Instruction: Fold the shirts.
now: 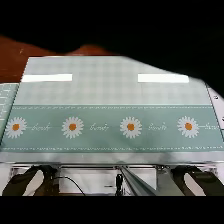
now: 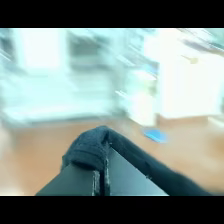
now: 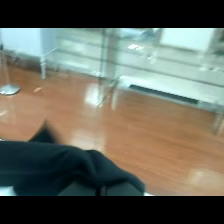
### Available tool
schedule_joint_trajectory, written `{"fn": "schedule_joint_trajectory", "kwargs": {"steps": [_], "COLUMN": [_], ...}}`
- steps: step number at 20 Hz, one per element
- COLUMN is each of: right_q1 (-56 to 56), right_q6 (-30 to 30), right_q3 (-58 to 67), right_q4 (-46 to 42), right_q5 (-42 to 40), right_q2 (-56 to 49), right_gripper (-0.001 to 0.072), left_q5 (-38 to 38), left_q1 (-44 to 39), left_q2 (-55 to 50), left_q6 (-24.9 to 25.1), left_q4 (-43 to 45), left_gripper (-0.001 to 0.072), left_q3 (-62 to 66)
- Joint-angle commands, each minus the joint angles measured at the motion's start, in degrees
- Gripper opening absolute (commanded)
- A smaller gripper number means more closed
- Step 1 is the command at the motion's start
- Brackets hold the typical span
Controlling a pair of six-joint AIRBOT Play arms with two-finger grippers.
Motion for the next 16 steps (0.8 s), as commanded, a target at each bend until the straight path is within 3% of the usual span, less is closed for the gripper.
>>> {"fn": "schedule_joint_trajectory", "kwargs": {"steps": [1, 5, 8, 13, 16], "right_q1": [0.0, 0.0, 0.0, 0.0, 0.0], "right_q6": [4.3, 6.9, 6.6, 3.9, 3.2], "right_q3": [-6.1, -19.5, -36.0, -62.7, -66.3], "right_q4": [-4.4, 0.1, 4.2, 4.2, 4.1], "right_q5": [6.3, 13.7, 9.6, -9.3, -23.1], "right_q2": [10.2, 15.3, 18.1, 14.7, 4.2], "right_gripper": [0.0024, 0.0024, 0.0025, 0.0024, 0.0025], "left_q5": [-1.3, -14.9, -11.6, 0.2, 3.4], "left_q1": [0.7, 0.7, 0.6, 0.6, -1.6], "left_q2": [8.4, 10.0, 10.4, 2.8, -8.3], "left_q6": [-3.2, -3.2, -3.4, 0.5, 0.5], "left_q4": [14.5, 14.8, 8.3, -3.2, -4.7], "left_gripper": [0.0021, 0.0021, 0.0021, 0.0021, 0.0022], "left_q3": [1.2, -0.7, -15.2, -44.8, -47.8]}}
